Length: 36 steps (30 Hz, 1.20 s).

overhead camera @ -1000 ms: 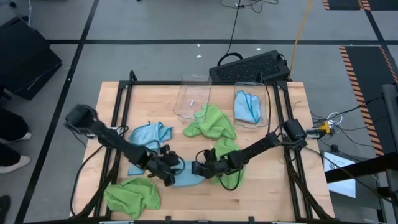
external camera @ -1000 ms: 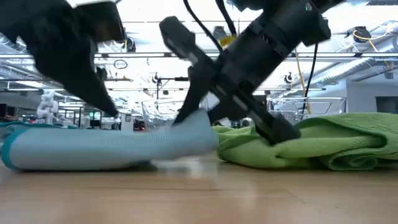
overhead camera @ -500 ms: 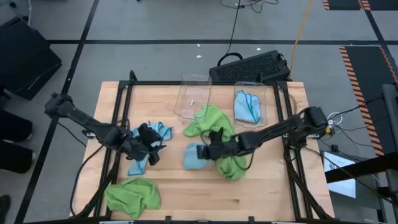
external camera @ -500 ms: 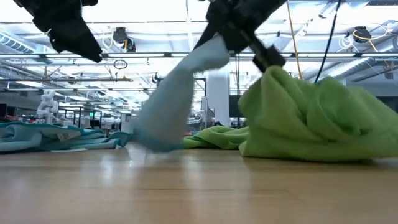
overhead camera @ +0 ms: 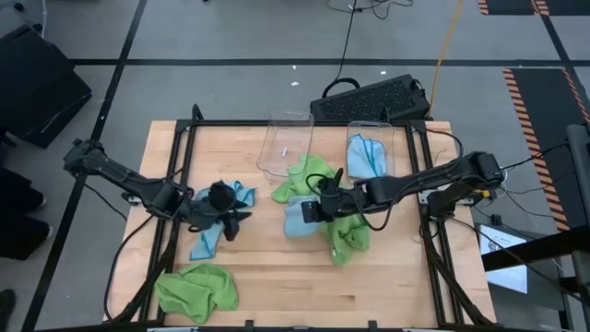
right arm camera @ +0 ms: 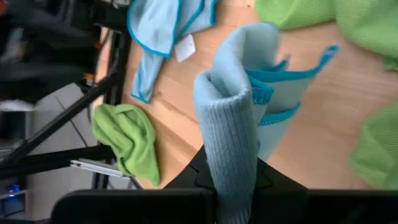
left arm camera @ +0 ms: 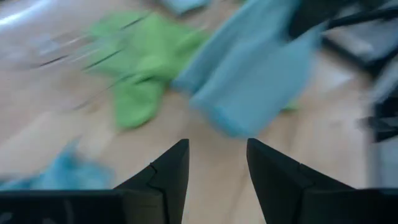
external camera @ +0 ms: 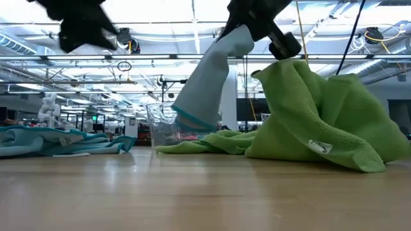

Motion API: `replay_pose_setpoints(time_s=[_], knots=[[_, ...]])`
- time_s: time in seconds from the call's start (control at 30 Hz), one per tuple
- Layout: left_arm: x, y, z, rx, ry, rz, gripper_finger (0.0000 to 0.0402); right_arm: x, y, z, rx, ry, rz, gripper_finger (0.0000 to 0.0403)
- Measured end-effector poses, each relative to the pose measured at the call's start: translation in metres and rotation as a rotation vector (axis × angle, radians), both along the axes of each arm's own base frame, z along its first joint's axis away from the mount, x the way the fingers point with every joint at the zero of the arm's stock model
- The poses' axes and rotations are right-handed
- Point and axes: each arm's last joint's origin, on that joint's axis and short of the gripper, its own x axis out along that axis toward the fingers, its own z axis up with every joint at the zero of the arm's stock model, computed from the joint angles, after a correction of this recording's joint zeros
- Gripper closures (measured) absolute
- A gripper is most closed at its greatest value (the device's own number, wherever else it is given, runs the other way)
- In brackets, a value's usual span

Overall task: Fold microfiber towels
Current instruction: Put the right blue microfiber towel into the right transparent bin

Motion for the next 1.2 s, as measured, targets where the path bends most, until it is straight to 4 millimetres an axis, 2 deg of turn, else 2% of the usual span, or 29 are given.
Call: replay_pose_setpoints(time_s=[0.13,0.27,0.43,0.53,0.67,0.9,1.07,1.2], knots=[[0.014,-0.008,-0.007,0.028,-0.116,-0.096,0.0213,0.002,0.0,0.002,0.008,-0.027,-0.003,0.0392],[0.028,-0.018,-0.02,0.051,-0.172,-0.136,0.0156,0.006,-0.001,0.007,0.026,-0.092,-0.021,0.0391],[0.041,-0.019,-0.046,-0.168,-0.097,-0.031,0.0101,0.011,0.0,0.014,0.032,-0.177,-0.014,0.0391],[0.046,-0.021,-0.057,-0.312,-0.037,-0.018,0.0093,0.01,0.0,0.021,0.03,-0.222,-0.001,0.039],[0.047,-0.025,-0.062,-0.394,-0.006,-0.013,0.0104,0.0,-0.002,0.035,0.035,-0.245,0.028,0.039],[0.043,-0.034,-0.062,-0.398,0.015,-0.073,0.0135,-0.043,-0.031,0.064,0.046,-0.175,0.077,0.039],[0.039,-0.035,-0.065,-0.383,0.064,-0.074,0.0149,-0.079,-0.063,0.08,0.082,-0.119,0.132,0.039],[0.038,-0.034,-0.066,-0.392,0.077,-0.07,0.0153,-0.104,-0.091,0.084,0.097,-0.088,0.195,0.039]])
